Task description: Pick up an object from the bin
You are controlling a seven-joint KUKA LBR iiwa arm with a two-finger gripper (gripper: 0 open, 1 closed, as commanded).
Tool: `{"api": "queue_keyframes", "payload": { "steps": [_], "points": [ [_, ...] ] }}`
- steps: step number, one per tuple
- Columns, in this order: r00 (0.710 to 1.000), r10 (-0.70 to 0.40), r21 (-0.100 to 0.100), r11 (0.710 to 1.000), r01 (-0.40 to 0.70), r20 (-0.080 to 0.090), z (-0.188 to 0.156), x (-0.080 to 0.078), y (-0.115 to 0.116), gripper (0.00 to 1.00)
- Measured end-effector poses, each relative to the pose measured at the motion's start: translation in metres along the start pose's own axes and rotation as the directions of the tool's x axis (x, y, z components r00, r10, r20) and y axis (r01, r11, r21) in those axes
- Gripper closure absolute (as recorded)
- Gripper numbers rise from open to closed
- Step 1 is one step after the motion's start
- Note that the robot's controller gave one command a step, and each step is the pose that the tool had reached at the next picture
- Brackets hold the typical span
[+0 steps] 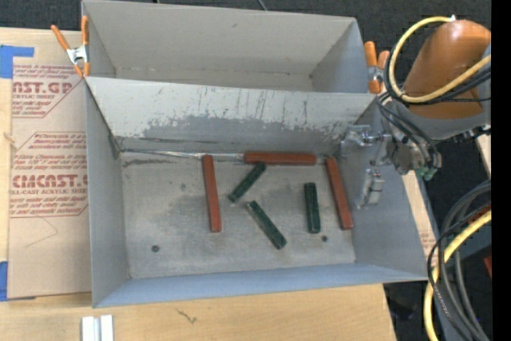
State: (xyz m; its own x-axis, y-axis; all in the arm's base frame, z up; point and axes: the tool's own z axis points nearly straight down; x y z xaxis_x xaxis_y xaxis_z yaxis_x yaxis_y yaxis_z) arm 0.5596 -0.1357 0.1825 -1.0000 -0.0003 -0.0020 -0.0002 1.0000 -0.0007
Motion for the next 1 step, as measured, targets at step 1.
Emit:
{"api": "queue_keyframes", "payload": {
  "steps": [1],
  "points": [
    [0.981,-0.196,0.004,0.981,0.196,0.009,0.0372,-0.0105,0.0047,0.00]
  ]
}}
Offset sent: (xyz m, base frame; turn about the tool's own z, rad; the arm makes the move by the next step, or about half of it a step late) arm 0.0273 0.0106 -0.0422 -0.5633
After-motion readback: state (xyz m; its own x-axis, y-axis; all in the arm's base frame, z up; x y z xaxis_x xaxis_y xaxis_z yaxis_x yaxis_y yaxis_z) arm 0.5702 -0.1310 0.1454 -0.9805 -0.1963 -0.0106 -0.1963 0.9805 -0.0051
